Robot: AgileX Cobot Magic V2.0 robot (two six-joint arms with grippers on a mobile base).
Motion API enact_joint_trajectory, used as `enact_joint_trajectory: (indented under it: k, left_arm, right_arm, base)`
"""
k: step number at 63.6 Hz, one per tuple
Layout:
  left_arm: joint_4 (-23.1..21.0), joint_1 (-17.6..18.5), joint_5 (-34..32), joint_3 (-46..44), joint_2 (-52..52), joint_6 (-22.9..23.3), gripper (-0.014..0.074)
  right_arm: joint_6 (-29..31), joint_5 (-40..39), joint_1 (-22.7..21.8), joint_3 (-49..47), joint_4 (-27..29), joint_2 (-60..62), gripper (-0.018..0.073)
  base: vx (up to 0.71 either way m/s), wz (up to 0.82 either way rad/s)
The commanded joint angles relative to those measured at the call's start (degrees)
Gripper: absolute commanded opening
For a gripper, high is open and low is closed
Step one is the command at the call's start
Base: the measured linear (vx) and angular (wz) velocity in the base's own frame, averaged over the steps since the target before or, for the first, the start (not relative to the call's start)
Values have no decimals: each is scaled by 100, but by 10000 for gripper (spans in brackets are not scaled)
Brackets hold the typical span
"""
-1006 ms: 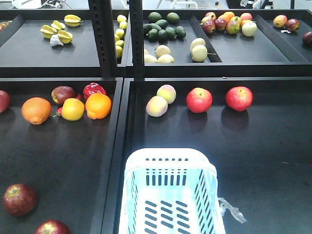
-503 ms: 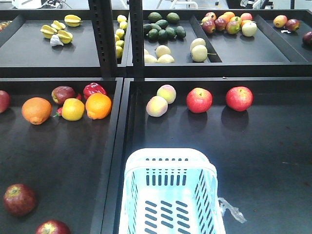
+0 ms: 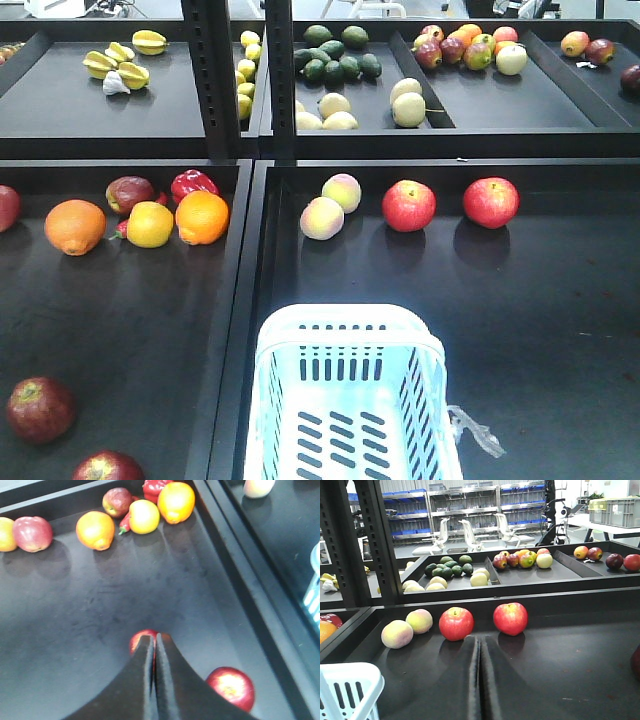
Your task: Pick three apples into basket with both arms
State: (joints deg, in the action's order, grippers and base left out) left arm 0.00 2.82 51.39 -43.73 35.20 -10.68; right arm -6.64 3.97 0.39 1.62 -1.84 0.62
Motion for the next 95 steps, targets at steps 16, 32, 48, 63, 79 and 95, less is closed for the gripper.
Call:
enact_joint_trajectory:
  k: [16, 32, 48, 63, 79, 95]
  left_arm:
    - [46, -11, -226, -191, 47, 34, 319]
    - [0, -11, -242, -191, 47, 80, 681]
    - [-1429, 14, -492, -209, 191, -1688, 711]
    - [-3273, 24, -653, -464, 883, -3760, 702]
    - [-3510, 862, -654, -1333, 2051, -4792, 697]
    - [-3230, 2059, -738, -1745, 3151, -4918, 687]
  right_arm:
    - [-7, -429, -39, 83, -64, 60, -9]
    - [-7, -429, -39, 83, -64, 60, -9]
    - [-7, -429, -39, 83, -64, 60, -9]
    - [-7, -429, -39, 83, -64, 60, -9]
    - [-7, -429, -39, 83, -64, 60, -9]
    - [-7, -429, -39, 83, -64, 60, -9]
  base:
    - [0, 0]
    - [0, 0]
    - [0, 0]
    - [0, 0]
    - [0, 0]
    - [0, 0]
